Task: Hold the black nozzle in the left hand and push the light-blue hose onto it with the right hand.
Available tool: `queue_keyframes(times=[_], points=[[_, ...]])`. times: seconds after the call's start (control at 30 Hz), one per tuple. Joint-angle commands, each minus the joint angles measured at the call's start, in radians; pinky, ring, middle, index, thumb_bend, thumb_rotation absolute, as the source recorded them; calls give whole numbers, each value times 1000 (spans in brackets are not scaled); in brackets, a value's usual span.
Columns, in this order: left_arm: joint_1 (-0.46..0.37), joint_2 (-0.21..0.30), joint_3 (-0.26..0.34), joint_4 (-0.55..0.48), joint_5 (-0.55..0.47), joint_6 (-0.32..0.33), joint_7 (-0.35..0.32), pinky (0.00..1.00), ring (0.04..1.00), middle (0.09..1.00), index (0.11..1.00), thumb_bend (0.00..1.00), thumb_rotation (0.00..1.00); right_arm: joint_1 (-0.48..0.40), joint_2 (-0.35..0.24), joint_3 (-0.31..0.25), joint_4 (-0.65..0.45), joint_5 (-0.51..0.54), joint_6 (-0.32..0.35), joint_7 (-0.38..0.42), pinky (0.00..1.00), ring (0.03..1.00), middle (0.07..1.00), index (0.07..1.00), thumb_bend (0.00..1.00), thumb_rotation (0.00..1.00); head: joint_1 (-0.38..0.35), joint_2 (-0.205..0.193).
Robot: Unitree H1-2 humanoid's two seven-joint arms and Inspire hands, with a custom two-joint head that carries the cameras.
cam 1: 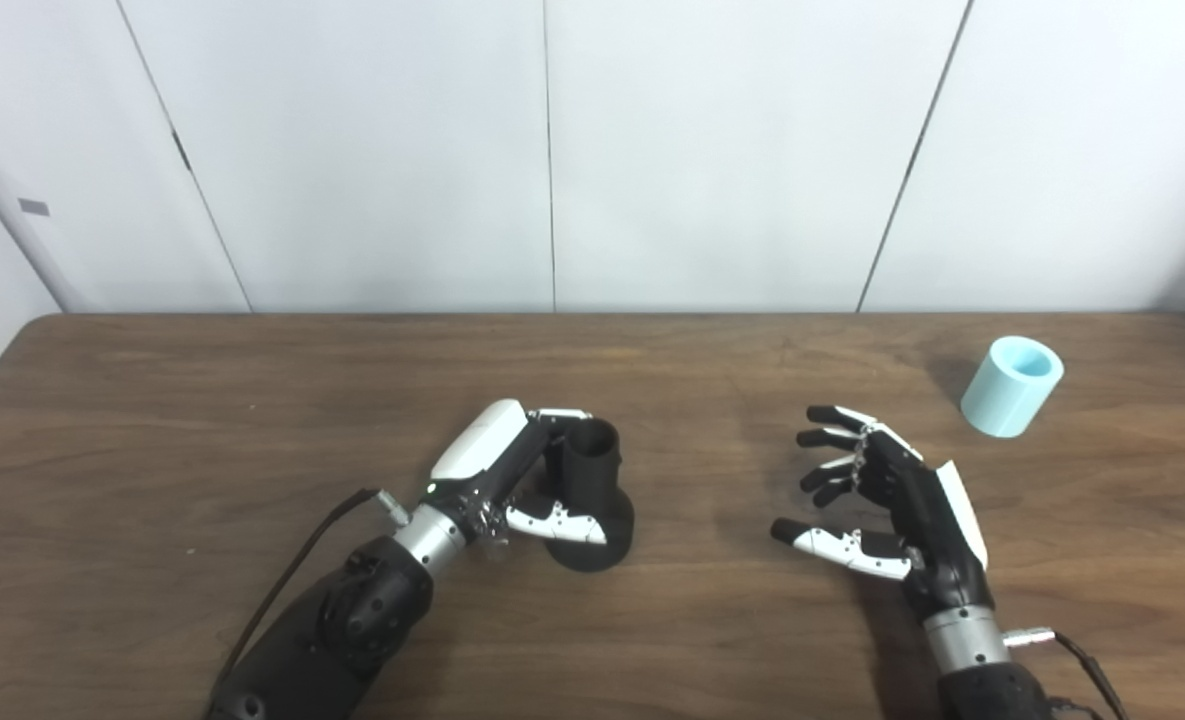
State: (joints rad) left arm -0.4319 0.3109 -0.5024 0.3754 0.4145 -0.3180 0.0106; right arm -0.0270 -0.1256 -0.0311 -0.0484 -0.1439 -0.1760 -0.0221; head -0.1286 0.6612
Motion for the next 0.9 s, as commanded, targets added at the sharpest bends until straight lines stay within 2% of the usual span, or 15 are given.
queue_keyframes(times=[0.0, 0.07, 0.13, 0.2, 0.27, 0.33, 0.4, 0.57, 0.7, 0.87], points=[[106, 51, -70, 85, 82, 134, -169, 420, 396, 475, 558, 497, 0, -32, -18, -13, -44, -12, -55, -14, 423, 513, 673, 735, 714, 89, 0, 1], [109, 54, -71, 79, 80, 129, -169, 418, 395, 475, 558, 497, 0, -40, -41, -20, -57, -33, -38, -11, 423, 523, 697, 746, 725, 142, -23, -2], [110, 56, -69, 80, 75, 123, -170, 418, 395, 474, 556, 497, 0, -53, -79, -36, -49, -62, -51, -13, 434, 542, 728, 751, 751, 187, -44, -7], [112, 58, -67, 84, 68, 113, -170, 419, 396, 474, 554, 498, 0, -70, -115, -54, -51, -83, -51, -16, 472, 560, 726, 747, 763, 200, -77, -15], [113, 60, -66, 96, 65, 94, -164, 415, 396, 472, 552, 497, 0, -86, -134, -69, -107, -96, 7, -10, 496, 576, 717, 742, 772, 227, -116, -24], [113, 63, -67, 106, 66, 77, -157, 415, 398, 471, 550, 498, 0, -105, -141, -79, -175, -109, 72, -3, 494, 577, 711, 740, 766, 184, -149, -32], [113, 68, -68, 114, 65, 61, -151, 414, 401, 469, 537, 500, 0, -132, -150, -90, -223, -133, 116, -8, 453, 549, 691, 722, 780, 116, -174, -39], [112, 79, -71, 139, 67, 33, -138, 428, 402, 466, 524, 501, 0, -226, -188, -137, -334, -204, 301, 3, 405, 524, 670, 706, 785, 45, -251, -69], [107, 83, -67, 175, 67, -4, -130, 442, 407, 466, 520, 502, 0, -273, -212, -165, -358, -242, 376, 0, 409, 526, 653, 701, 763, 20, -303, -94], [93, 82, -65, 260, 78, -76, -99, 441, 413, 465, 521, 503, 0, -312, -250, -201, -311, -281, 411, -30, 499, 631, 679, 705, 755, 36, -357, -131]])
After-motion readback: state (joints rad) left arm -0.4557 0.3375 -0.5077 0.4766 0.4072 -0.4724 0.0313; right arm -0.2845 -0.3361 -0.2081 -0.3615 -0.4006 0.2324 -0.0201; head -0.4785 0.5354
